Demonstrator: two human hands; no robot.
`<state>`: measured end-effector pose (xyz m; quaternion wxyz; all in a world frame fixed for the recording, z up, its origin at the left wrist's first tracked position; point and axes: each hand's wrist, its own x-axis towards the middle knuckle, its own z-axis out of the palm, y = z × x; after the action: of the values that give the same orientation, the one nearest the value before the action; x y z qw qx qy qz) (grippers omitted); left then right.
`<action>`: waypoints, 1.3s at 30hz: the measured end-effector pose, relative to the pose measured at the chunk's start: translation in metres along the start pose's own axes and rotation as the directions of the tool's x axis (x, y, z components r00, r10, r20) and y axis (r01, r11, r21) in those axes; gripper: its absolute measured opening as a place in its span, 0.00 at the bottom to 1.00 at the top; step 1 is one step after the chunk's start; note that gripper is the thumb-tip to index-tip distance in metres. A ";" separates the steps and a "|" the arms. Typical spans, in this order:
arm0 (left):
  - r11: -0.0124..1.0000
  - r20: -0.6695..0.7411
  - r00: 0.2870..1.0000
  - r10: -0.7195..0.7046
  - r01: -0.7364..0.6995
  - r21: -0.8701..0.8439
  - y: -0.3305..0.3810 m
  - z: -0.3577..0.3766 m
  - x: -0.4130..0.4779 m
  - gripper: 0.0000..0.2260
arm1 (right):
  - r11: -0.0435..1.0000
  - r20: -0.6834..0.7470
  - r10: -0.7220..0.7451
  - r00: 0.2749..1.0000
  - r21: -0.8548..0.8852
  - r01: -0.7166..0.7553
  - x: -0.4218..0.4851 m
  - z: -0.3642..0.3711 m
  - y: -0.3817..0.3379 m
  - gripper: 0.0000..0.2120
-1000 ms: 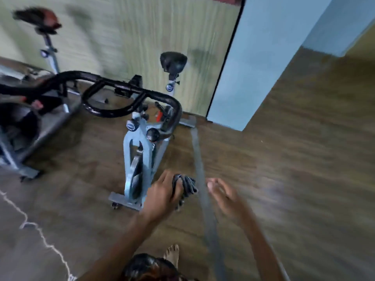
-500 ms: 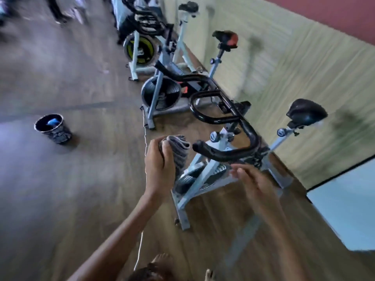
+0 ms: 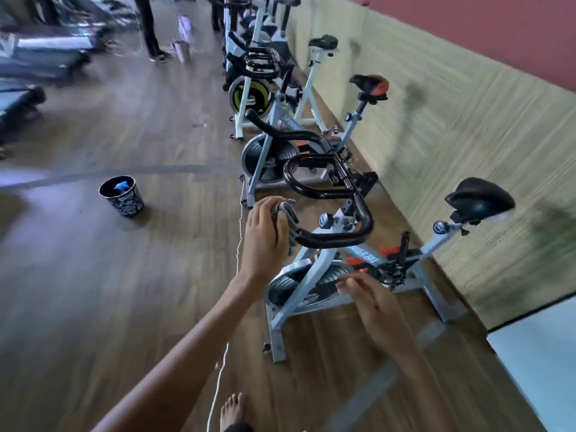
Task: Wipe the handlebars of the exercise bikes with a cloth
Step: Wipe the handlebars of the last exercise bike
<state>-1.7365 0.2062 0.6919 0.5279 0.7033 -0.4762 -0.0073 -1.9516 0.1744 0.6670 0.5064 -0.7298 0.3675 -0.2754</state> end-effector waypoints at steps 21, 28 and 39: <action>0.911 0.117 0.971 0.209 -0.237 0.337 -0.012 0.001 0.004 0.05 | 0.661 0.011 -0.219 0.976 -0.734 0.156 0.111 0.021 0.045 0.29; 0.961 0.069 0.995 0.077 -0.093 0.261 -0.003 0.001 0.016 0.10 | 0.671 -0.047 -0.289 0.956 -0.722 0.167 0.111 0.026 0.051 0.27; 0.965 -0.037 0.995 0.094 -0.082 0.248 -0.004 0.010 0.009 0.11 | 0.685 -0.094 -0.368 0.925 -0.700 0.201 0.114 0.026 0.062 0.22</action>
<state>-1.7341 0.1922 0.6892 0.4477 0.7414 -0.4913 0.0924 -1.8818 0.0821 0.6029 0.1102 -0.8754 0.3790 -0.2790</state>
